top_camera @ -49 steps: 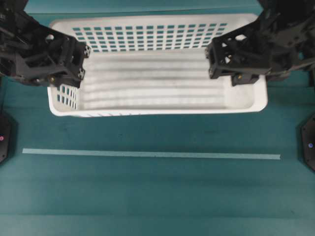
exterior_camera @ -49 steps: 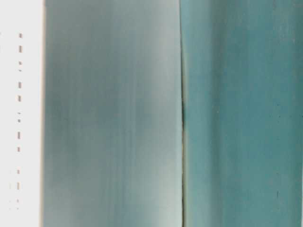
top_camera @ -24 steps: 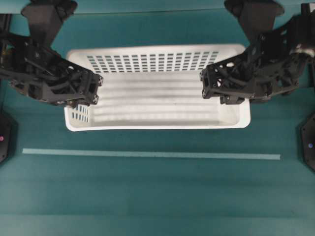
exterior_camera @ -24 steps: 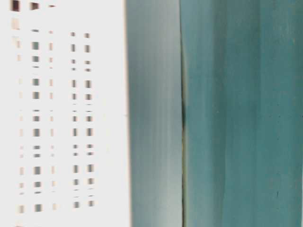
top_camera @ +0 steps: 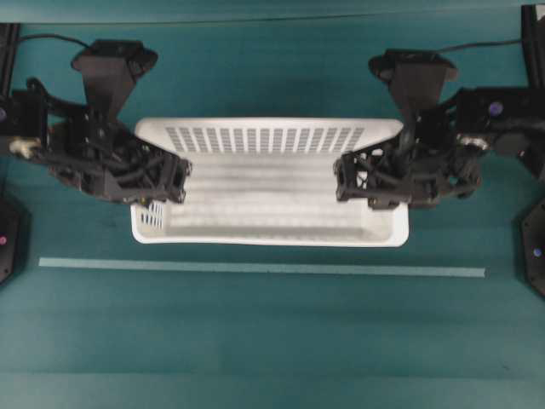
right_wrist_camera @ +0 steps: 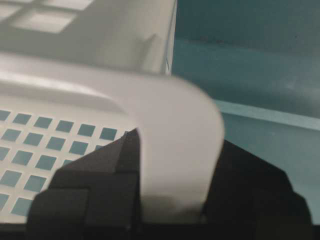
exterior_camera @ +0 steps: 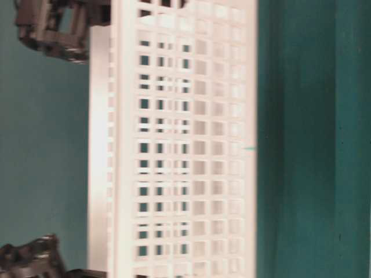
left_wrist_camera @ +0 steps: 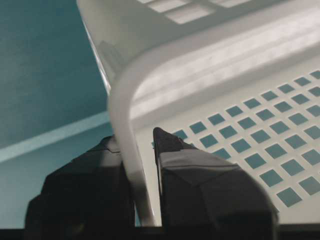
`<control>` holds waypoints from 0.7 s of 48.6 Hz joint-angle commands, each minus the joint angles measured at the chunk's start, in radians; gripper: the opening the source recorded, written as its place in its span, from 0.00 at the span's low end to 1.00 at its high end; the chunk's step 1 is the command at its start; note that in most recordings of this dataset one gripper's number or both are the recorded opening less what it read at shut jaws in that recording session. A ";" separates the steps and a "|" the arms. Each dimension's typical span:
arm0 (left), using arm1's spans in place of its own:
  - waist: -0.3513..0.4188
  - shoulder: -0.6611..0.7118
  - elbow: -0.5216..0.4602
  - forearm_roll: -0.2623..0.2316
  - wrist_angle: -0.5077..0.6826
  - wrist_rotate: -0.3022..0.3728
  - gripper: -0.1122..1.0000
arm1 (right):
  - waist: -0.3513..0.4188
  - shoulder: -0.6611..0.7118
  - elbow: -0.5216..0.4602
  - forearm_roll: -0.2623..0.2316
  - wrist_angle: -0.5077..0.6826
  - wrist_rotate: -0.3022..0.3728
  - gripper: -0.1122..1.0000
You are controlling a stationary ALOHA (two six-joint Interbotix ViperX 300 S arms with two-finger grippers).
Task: Lift the white basket with both hands.
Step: 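Lower the held basket back down onto the table with both grippers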
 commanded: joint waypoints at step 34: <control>-0.061 0.179 0.124 0.008 -0.219 0.018 0.11 | 0.071 0.112 0.140 0.057 -0.259 -0.015 0.28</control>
